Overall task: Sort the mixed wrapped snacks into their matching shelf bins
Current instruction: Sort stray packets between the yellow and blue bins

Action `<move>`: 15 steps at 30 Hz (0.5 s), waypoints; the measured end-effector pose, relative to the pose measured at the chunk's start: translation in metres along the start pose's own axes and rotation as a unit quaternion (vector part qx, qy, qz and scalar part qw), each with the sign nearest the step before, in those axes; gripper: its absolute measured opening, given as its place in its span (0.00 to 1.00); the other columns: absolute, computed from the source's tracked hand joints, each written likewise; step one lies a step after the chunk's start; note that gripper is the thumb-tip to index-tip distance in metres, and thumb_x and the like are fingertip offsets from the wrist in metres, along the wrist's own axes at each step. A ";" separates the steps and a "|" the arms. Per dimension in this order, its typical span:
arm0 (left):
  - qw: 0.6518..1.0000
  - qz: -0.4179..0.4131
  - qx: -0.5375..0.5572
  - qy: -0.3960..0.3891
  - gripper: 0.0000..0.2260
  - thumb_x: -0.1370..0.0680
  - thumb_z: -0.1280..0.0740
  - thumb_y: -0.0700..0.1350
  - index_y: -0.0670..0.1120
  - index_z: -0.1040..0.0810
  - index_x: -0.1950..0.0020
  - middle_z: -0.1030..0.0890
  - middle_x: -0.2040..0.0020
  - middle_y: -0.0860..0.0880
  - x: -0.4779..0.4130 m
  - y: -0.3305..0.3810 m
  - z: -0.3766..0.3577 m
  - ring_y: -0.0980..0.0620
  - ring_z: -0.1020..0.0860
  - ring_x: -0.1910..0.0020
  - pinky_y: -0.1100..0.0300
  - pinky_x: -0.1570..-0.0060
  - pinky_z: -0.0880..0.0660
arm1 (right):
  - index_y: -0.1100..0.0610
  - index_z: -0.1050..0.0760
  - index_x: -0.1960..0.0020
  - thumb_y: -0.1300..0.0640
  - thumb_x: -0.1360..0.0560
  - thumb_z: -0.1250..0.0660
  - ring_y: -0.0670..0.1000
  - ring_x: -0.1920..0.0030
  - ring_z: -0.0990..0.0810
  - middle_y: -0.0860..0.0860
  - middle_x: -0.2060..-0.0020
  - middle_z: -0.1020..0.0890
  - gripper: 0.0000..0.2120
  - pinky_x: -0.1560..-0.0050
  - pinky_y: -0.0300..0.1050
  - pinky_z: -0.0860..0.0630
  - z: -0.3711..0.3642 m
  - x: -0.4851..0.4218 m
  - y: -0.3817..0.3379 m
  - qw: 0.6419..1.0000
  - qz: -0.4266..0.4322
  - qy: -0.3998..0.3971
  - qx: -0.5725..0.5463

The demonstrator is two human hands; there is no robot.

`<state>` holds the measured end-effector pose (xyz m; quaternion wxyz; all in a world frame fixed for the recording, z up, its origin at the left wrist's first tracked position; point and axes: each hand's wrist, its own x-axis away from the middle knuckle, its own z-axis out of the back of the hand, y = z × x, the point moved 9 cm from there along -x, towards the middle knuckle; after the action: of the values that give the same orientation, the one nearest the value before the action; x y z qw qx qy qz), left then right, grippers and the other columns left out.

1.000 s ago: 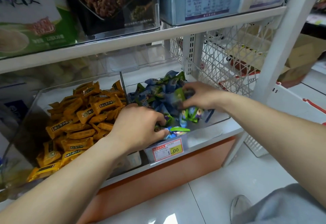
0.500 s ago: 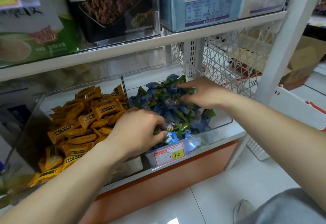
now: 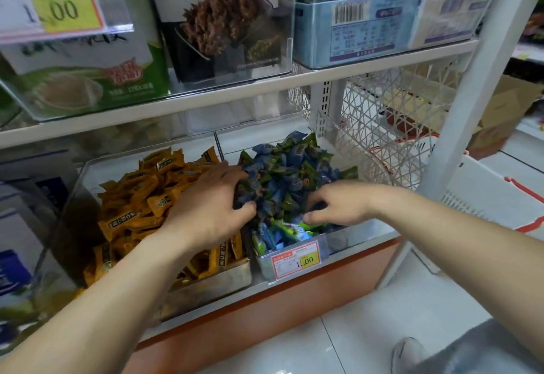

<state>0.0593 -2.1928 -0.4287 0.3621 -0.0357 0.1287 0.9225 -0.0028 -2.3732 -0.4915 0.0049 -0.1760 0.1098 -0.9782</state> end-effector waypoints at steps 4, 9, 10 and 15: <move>1.000 -0.007 0.018 -0.001 0.29 0.24 0.38 0.65 0.55 0.35 0.25 0.34 0.25 0.53 0.001 -0.006 0.003 0.51 0.36 0.26 0.54 0.32 0.33 | 0.47 0.24 0.34 0.38 0.24 0.39 0.52 0.43 0.21 0.48 0.39 0.20 0.22 0.44 0.48 0.23 0.034 0.008 -0.012 0.988 0.014 0.146 0.052; 0.998 0.038 0.047 0.016 0.35 0.24 0.38 0.65 0.52 0.43 0.21 0.41 0.21 0.50 -0.001 -0.019 0.002 0.48 0.40 0.24 0.52 0.29 0.38 | 0.41 0.32 0.28 0.35 0.25 0.39 0.53 0.27 0.36 0.46 0.25 0.35 0.27 0.31 0.52 0.34 0.025 -0.027 -0.074 0.986 0.129 0.108 0.009; 0.998 0.041 0.045 0.015 0.35 0.23 0.38 0.64 0.52 0.43 0.21 0.41 0.21 0.50 -0.002 -0.020 0.001 0.48 0.40 0.23 0.52 0.29 0.38 | 0.41 0.35 0.27 0.34 0.26 0.38 0.55 0.25 0.41 0.46 0.23 0.40 0.30 0.30 0.55 0.37 0.018 -0.038 -0.080 0.988 0.127 0.080 0.029; 0.999 0.041 0.025 0.005 0.34 0.23 0.38 0.62 0.53 0.42 0.21 0.44 0.20 0.52 -0.004 -0.021 -0.002 0.50 0.42 0.22 0.54 0.28 0.40 | 0.37 0.43 0.24 0.29 0.27 0.43 0.54 0.21 0.56 0.42 0.21 0.51 0.34 0.26 0.63 0.47 -0.001 -0.076 -0.068 0.986 0.070 0.001 0.152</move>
<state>0.0763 -2.1811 -0.4349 0.3240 -0.0259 0.1550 0.9329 0.0707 -2.3034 -0.5036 0.0998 -0.1644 -0.0281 -0.9809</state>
